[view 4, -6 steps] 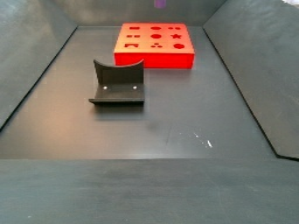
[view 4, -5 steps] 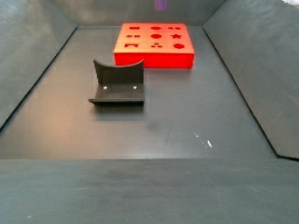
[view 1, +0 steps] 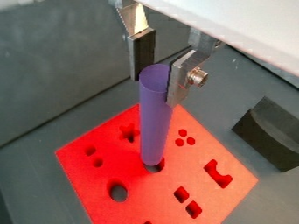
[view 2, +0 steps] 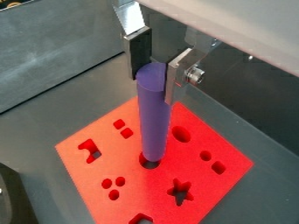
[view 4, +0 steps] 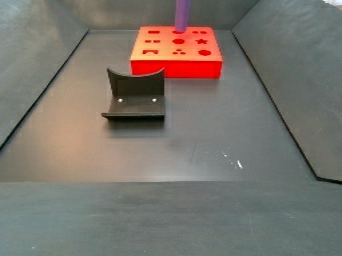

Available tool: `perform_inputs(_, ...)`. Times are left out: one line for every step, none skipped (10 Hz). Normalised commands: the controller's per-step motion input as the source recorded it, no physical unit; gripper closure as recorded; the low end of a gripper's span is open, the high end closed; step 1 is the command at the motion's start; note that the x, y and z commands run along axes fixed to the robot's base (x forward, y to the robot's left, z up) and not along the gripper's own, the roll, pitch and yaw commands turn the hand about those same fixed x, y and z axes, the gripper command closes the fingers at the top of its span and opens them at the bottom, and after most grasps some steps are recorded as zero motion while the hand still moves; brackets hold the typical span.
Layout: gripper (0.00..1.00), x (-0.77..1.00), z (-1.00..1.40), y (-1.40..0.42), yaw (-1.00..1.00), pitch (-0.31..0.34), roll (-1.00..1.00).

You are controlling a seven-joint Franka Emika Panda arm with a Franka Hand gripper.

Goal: Insert the round object.

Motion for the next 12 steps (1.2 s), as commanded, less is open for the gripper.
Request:
perform_inputs(1.00, 0.00, -0.28, 0.00, 0.00, -0.093, 0.03)
perform_inputs(1.00, 0.10, -0.31, 0.02, 0.00, -0.010, 0.05)
perform_inputs(1.00, 0.15, -0.31, 0.05, 0.00, 0.000, 0.07)
perform_inputs(1.00, 0.11, -0.29, 0.02, 0.00, 0.000, 0.06)
perform_inputs(1.00, 0.05, -0.25, 0.01, 0.00, -0.019, 0.06)
perform_inputs(1.00, 0.03, -0.25, 0.00, 0.00, -0.026, 0.05)
perform_inputs(1.00, 0.01, -0.25, 0.00, 0.00, -0.036, 0.05)
perform_inputs(1.00, 0.05, -0.24, 0.03, 0.00, -0.036, 0.05)
perform_inputs(1.00, 0.24, -0.22, 0.12, 0.07, -0.011, 0.05)
perform_inputs(1.00, 0.16, -0.23, 0.08, 0.05, -0.020, 0.06)
perform_inputs(1.00, 0.00, -0.20, 0.00, 0.00, -0.037, 0.02)
perform_inputs(1.00, 0.00, -0.19, 0.00, 0.00, -0.040, 0.01)
